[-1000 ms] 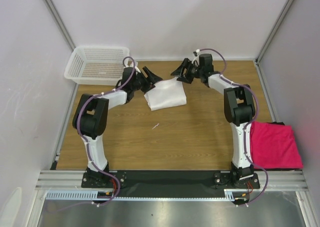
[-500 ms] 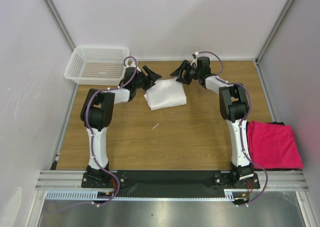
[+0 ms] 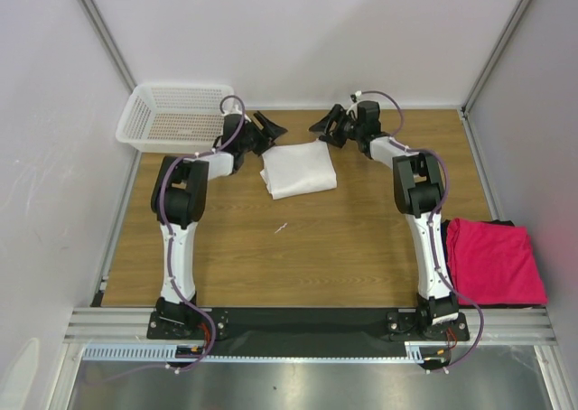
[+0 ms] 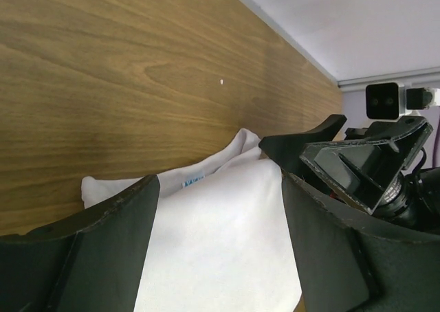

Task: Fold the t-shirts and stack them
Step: Fold the tshirt, then neatly place the folded tshirt to the corner

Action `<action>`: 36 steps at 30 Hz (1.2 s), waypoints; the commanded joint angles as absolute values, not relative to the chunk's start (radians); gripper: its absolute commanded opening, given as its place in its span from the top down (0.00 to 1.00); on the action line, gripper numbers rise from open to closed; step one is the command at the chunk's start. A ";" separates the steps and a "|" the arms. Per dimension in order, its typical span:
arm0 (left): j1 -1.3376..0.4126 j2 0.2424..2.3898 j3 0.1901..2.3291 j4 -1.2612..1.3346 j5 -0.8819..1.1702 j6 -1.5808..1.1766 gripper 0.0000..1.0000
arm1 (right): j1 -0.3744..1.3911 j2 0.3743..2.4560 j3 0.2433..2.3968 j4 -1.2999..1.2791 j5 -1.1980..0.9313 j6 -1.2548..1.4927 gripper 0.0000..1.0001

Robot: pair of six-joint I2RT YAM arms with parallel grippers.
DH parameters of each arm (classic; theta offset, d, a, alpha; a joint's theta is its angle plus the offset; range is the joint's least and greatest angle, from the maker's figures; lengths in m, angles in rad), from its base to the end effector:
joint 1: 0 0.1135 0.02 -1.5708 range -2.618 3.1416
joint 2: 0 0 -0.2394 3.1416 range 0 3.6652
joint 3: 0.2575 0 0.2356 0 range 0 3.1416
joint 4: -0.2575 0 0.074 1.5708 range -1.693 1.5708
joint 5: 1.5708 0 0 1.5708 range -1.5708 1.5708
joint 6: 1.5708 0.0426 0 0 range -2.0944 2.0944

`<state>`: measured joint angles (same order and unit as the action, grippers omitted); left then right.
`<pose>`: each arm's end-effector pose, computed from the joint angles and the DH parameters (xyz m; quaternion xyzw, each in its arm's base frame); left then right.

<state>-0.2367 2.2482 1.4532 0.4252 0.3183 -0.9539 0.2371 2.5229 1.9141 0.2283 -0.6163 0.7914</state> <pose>0.4627 -0.1253 0.1380 -0.2020 0.7942 -0.4211 0.3886 0.5164 0.1501 0.1309 0.0524 0.8055 0.4814 0.3416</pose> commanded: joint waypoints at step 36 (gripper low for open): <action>-0.356 1.720 1.215 -0.218 -0.046 -0.617 0.16 | 0.264 2.193 1.690 -0.250 -0.497 0.374 0.05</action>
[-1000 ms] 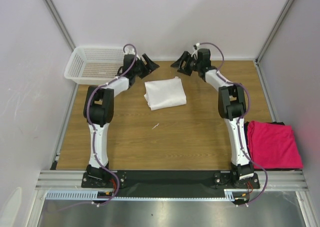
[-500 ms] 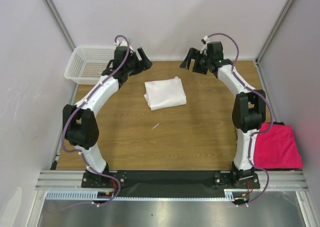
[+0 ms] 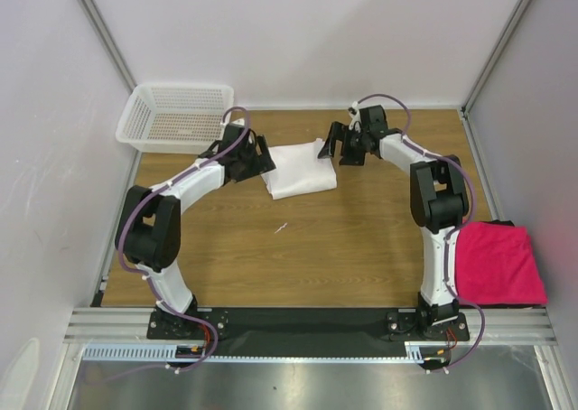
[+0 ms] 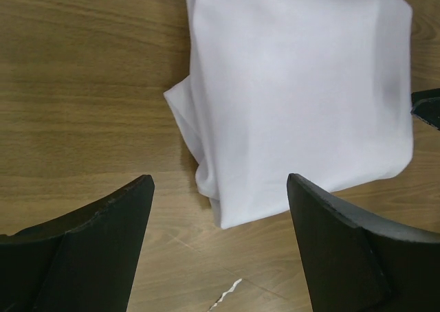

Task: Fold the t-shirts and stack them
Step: Neatly place the folded tshirt to the corner

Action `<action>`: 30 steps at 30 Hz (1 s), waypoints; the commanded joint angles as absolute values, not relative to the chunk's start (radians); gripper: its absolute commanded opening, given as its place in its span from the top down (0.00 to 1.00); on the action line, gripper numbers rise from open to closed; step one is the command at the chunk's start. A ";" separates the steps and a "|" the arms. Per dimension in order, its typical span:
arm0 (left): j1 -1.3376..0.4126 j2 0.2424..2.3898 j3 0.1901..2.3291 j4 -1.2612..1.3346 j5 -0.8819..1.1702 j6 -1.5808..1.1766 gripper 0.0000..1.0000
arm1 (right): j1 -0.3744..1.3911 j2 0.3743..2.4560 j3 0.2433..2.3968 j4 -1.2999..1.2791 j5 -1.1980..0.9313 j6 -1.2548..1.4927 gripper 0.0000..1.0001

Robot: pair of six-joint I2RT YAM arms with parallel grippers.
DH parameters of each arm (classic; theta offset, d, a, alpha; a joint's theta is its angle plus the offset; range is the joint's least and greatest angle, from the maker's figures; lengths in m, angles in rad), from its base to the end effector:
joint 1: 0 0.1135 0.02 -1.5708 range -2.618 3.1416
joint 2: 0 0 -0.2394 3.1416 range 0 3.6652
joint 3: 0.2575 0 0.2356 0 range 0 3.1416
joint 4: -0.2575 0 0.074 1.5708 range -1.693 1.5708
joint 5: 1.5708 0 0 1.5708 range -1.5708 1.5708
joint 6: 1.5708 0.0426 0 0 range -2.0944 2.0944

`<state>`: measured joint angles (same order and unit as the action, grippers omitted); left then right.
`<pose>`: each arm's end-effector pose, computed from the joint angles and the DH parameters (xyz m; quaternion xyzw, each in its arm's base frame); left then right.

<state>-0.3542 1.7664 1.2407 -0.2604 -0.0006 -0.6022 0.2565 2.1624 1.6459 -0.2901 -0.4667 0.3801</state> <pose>0.3528 -0.1304 0.2034 -0.1144 0.9169 -0.1757 0.3396 0.4389 0.1349 0.1710 -0.0303 0.9063 0.3173 0.2774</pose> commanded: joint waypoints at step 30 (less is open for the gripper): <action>-0.295 1.430 1.023 -0.337 -0.071 -0.589 0.12 | 0.390 2.292 1.672 -0.370 -0.269 0.350 1.00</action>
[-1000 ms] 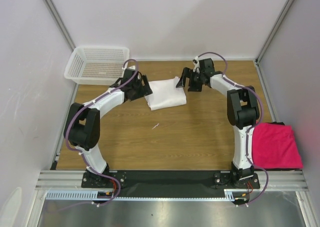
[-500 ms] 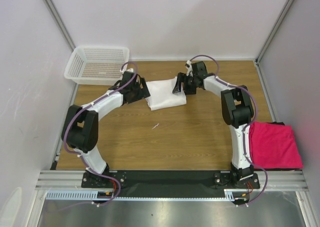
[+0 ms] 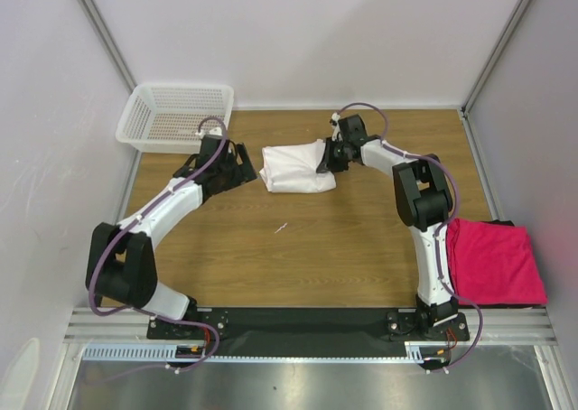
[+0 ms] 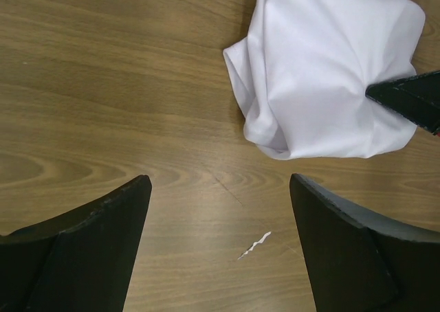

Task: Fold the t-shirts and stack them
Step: Neatly place the folded tshirt to the corner

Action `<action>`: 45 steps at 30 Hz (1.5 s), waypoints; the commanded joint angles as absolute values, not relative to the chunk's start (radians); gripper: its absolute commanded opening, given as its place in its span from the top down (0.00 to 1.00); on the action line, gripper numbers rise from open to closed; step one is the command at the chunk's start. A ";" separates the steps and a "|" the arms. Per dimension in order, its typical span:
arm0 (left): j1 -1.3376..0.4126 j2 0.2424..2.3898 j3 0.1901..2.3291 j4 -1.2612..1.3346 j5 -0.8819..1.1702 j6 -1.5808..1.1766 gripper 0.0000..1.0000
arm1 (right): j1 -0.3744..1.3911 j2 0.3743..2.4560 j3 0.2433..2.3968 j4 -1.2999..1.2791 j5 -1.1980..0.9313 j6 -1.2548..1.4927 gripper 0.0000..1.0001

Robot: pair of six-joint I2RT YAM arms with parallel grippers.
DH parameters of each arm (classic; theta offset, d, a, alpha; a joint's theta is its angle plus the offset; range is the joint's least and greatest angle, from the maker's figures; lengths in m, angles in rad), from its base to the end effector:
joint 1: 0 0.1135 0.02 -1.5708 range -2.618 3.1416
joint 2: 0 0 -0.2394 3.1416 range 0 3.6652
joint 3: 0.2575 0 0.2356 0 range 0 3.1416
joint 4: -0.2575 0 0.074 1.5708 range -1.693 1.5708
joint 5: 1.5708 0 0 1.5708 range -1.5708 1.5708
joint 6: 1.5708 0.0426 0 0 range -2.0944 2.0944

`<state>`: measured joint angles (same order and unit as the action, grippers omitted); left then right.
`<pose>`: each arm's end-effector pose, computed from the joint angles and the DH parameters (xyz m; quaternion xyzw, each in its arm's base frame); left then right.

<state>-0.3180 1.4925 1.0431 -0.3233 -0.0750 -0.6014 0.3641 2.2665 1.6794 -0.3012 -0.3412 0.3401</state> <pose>0.3011 -0.0958 0.2259 -0.1445 0.9095 -0.1413 0.3633 0.4326 0.1801 0.1324 -0.0680 0.9279 0.2639 0.2544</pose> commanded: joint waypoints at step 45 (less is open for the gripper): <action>-0.262 1.157 0.930 -0.434 -0.146 -0.451 0.11 | 0.186 0.933 0.968 -0.942 0.523 -0.238 1.00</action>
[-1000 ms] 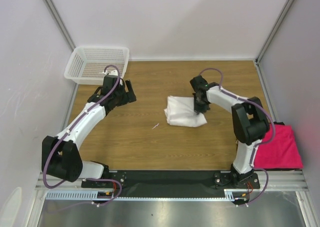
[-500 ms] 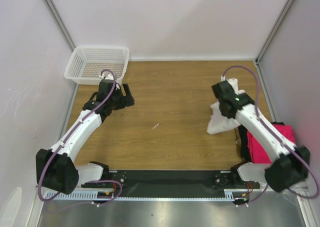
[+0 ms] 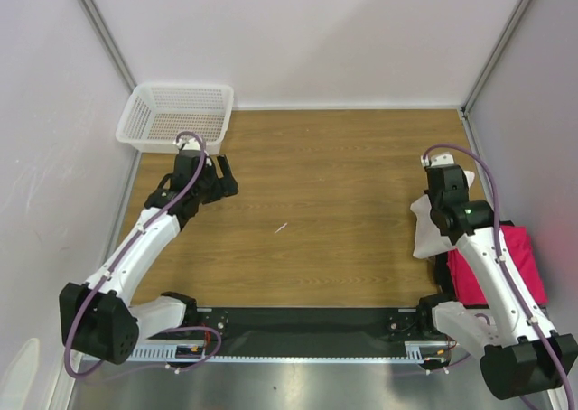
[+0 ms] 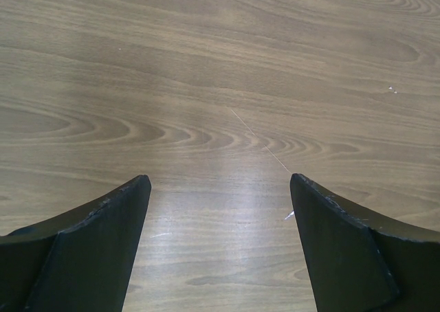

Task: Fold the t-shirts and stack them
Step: Neatly place the folded tshirt to the corner

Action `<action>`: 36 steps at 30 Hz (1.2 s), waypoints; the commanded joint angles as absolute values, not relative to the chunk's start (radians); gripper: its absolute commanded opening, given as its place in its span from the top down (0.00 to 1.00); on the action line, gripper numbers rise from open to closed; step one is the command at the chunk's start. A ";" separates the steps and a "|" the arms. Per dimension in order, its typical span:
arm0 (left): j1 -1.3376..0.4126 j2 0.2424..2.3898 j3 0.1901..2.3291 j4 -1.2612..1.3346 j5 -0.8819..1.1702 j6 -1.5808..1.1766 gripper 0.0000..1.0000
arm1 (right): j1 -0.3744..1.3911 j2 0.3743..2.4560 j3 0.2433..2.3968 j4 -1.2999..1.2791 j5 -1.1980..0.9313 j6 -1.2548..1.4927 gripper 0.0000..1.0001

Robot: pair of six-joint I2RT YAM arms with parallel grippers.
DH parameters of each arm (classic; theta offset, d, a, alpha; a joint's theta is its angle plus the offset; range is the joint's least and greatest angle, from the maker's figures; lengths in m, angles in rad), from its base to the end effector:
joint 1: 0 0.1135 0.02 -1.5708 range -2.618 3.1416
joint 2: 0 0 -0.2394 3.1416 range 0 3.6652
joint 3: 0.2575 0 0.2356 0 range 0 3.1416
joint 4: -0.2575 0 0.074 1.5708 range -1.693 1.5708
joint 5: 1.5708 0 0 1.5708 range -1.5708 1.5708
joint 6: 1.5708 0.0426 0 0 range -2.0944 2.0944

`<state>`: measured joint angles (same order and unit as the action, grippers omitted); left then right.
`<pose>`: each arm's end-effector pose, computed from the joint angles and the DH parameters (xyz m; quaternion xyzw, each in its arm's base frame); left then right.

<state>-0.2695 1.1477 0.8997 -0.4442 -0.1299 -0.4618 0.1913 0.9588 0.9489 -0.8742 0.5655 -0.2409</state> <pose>0.2393 -0.0604 0.2598 -0.1142 0.8963 -0.0969 0.4174 0.1816 0.0119 0.2821 -0.1021 0.9033 -0.2707 0.3167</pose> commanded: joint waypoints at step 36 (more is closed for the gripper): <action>-0.252 1.565 1.270 -0.454 -0.087 -0.439 0.13 | 0.060 0.753 0.836 -0.893 0.960 -0.637 1.00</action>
